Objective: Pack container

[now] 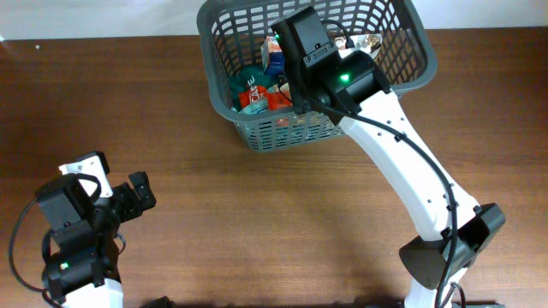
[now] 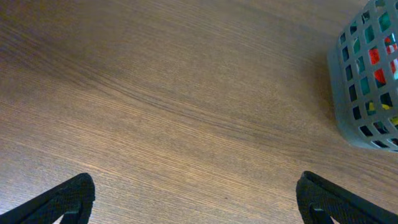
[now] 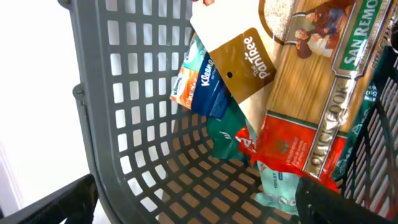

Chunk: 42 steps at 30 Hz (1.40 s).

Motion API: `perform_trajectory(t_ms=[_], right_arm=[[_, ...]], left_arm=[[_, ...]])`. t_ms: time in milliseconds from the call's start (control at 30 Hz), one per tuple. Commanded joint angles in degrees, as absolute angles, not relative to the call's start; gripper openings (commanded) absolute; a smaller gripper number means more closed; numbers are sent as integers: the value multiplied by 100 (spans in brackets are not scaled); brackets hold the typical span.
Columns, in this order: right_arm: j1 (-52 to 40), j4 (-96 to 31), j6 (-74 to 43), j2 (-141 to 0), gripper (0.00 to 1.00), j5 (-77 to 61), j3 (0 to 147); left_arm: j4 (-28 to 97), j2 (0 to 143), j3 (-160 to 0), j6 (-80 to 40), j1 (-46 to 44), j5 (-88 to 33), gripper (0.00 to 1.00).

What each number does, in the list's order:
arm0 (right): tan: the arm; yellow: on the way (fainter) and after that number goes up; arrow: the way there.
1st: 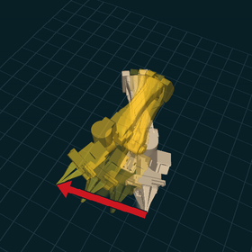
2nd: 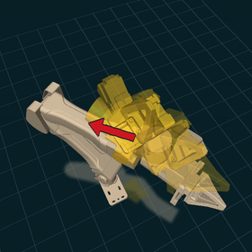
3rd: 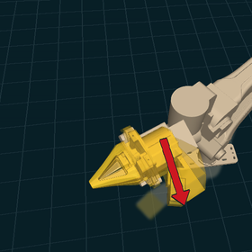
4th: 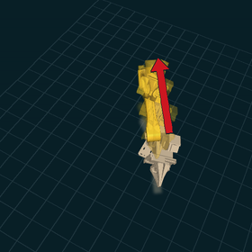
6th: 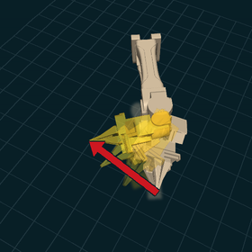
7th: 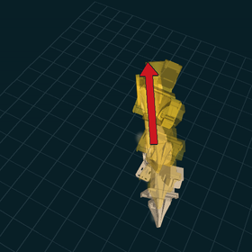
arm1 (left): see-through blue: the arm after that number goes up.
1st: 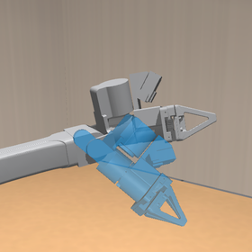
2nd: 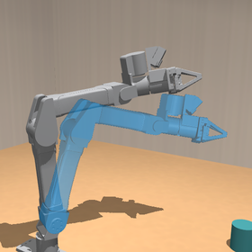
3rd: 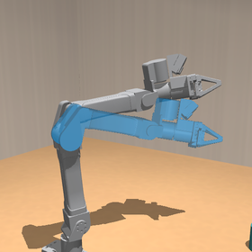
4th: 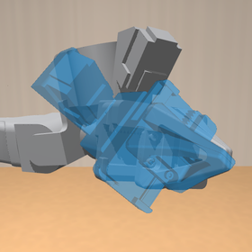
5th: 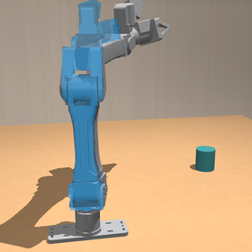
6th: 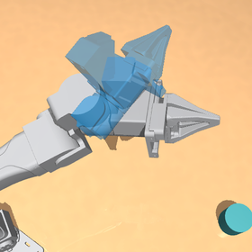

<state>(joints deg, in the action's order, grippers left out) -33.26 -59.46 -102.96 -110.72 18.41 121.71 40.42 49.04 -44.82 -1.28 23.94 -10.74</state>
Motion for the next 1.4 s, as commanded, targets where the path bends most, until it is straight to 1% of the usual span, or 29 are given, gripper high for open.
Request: perform_trajectory(t_ms=[0, 233, 367, 433, 467, 500, 600, 700, 800, 933, 1033, 1133, 1233, 1367], right_arm=[[-3328, -5804, -9732, -11111, 100, 2235, 12086], [-3100, -4449, -7284, -10993, 99, 2399, 12376], [-2947, -3793, -5238, -10986, 99, 2108, 12903], [-2895, -3677, -4252, -10984, 99, 1835, 13238], [-2871, -3688, -3701, -10984, 99, 1688, 13461], [-2840, -3758, -2825, -10982, 99, 1455, 13806], [-2832, -4125, -1236, -10945, 99, 1105, 14418], [-2832, -4974, 462, -10871, 99, 1031, 15100], [-2810, -5872, 1627, -10801, 99, 1420, 15574], [-2799, -6960, 2405, -10689, 99, 2703, 15937], [-2766, -7454, 2451, -10538, 99, 3553, 15920], [-2672, -7983, 2303, -10315, 99, 3675, 15882], [-2499, -8221, 2047, -10071, 99, 3695, 15727], [-2060, -8595, 1483, -9701, 99, 3686, 15493]], left_arm=[[4003, 4901, -4460, -36, 2373, -1116, 99], [3983, 4901, -4460, -36, 2373, -1116, 99], [3957, 4901, -4460, -36, 2373, -1114, 99], [3955, 4901, -4460, -34, 2373, -1116, 99], [3955, 4901, -4460, -34, 2373, -1114, 99], [3955, 4901, -4460, -34, 2373, -1116, 99], [3955, 4901, -4460, -36, 2373, -1116, 99], [3951, 4901, -4460, -34, 2373, -1116, 99], [3942, 4901, -4460, -34, 2373, -1118, 99], [3938, 4901, -4460, -34, 2373, -1118, 99], [3940, 4901, -4462, -34, 2370, -1120, 99], [3940, 4864, -4462, -36, 2370, -1125, 99], [3938, 4772, -4462, -34, 2373, -1122, 99], [3887, 4617, -4462, 1, 2370, -1125, 99]])
